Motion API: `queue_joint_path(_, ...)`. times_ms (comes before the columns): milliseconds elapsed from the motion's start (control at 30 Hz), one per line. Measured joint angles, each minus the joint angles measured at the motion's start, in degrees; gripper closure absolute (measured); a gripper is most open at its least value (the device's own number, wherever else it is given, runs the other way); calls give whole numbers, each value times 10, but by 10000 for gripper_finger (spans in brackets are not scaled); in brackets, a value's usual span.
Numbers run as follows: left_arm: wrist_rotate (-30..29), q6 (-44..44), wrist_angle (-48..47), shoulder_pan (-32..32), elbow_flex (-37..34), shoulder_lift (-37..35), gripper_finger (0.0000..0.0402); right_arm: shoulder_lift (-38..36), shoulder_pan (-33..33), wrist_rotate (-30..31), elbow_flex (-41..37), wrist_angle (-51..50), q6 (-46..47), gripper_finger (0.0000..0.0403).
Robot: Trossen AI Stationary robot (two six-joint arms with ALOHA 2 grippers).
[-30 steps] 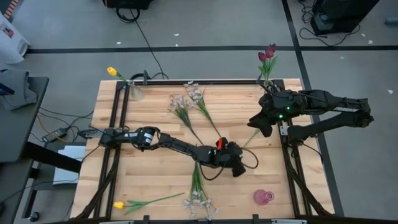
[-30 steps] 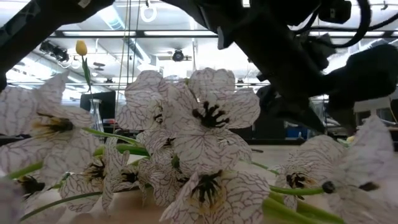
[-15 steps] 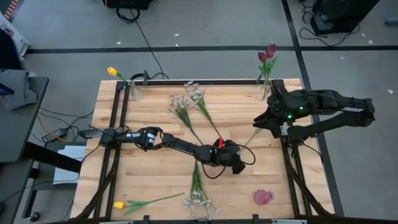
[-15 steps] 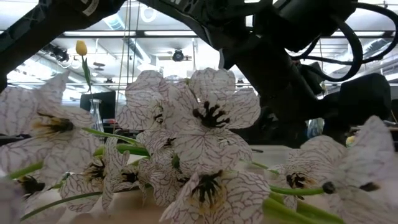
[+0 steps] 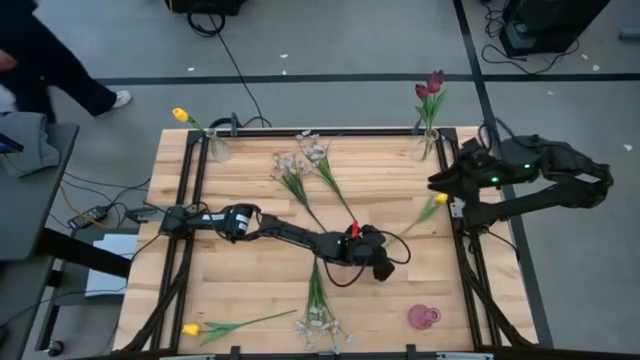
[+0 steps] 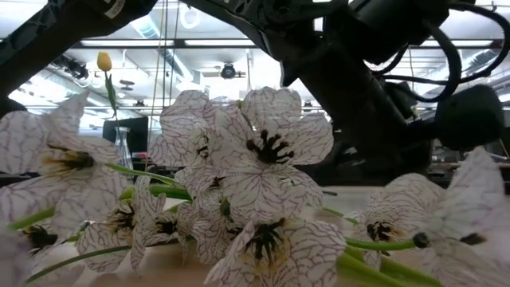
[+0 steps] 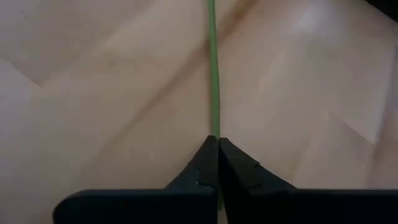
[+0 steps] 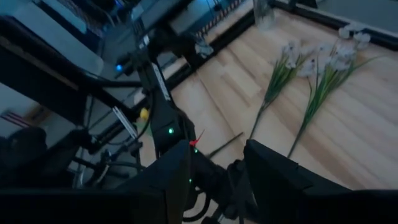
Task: Sort flowers into vase by color
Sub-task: Put the top yellow flower into the left transparent vase
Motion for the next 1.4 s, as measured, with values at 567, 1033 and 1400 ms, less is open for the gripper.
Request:
queue_joint_path(567,45,-286,-501,-53,156,-30,401,-32,0,-44,0,-75,17,238)
queue_joint_path(1033,61,-393,-554,-62,163,-72,401,-32,0,-92,0,-74,-2,238)
queue_joint_path(1400,-15,-564,-529,-69,163,-108,401,-30,0,-90,-8,-296,131,238)
